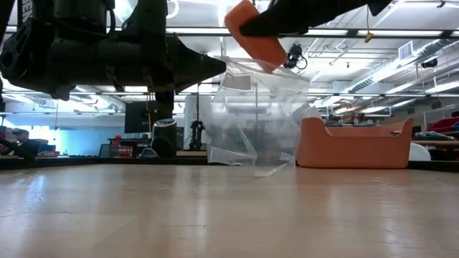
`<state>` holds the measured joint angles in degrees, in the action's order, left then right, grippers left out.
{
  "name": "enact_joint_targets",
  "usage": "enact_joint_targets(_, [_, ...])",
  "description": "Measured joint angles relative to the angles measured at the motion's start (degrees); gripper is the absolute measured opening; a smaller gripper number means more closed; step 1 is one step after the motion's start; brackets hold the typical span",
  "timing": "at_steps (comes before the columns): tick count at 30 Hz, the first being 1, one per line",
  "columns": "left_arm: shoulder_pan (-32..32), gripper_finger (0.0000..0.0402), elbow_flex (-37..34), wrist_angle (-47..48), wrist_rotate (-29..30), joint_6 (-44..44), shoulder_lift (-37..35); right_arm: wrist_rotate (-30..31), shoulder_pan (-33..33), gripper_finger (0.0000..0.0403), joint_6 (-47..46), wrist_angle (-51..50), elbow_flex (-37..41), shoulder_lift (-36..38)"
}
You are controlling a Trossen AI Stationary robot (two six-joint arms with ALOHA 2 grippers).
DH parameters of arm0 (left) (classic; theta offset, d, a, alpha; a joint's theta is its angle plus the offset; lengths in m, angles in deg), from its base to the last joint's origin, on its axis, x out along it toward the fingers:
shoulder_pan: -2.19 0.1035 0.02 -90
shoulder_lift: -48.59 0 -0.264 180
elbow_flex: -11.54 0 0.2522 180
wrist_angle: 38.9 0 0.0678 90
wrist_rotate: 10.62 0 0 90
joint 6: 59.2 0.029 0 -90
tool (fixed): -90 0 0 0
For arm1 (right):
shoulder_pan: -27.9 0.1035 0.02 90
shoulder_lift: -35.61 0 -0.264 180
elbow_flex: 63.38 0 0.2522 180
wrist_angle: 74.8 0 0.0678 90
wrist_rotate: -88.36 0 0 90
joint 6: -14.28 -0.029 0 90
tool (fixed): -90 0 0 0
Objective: Roll bandage
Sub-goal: Put the rolled orange bandage into the transparent zip bag
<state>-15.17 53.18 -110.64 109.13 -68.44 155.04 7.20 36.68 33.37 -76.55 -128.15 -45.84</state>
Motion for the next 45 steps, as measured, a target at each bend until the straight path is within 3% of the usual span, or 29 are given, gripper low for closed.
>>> enact_joint_targets(11, [0.0,0.0,0.0,-0.3,0.0,0.0,0.0,-2.7,-2.5,0.0091,1.9,5.2,1.7,0.0])
enact_joint_targets(20, [0.0,0.0,0.0,-0.3,0.0,0.1,0.0,-4.2,-3.4,0.0091,1.5,23.4,9.9,0.0])
enact_joint_targets(26, [0.0,0.0,0.0,-0.4,0.0,0.2,0.0,-4.2,-4.0,0.0091,1.6,29.9,12.9,0.0])
enact_joint_targets(33, [0.0,0.0,0.5,-0.4,0.0,0.2,0.0,-5.0,-5.0,0.0091,1.8,30.9,13.2,0.0])
enact_joint_targets(40, [0.0,0.0,0.5,-0.4,0.1,0.9,0.0,-11.0,-5.3,0.0091,-1.5,29.8,13.2,0.0])
enact_joint_targets(45, [0.0,0.0,0.5,-0.4,0.3,0.9,0.0,-12.1,-5.4,0.0091,-3.5,24.6,13.2,0.0])
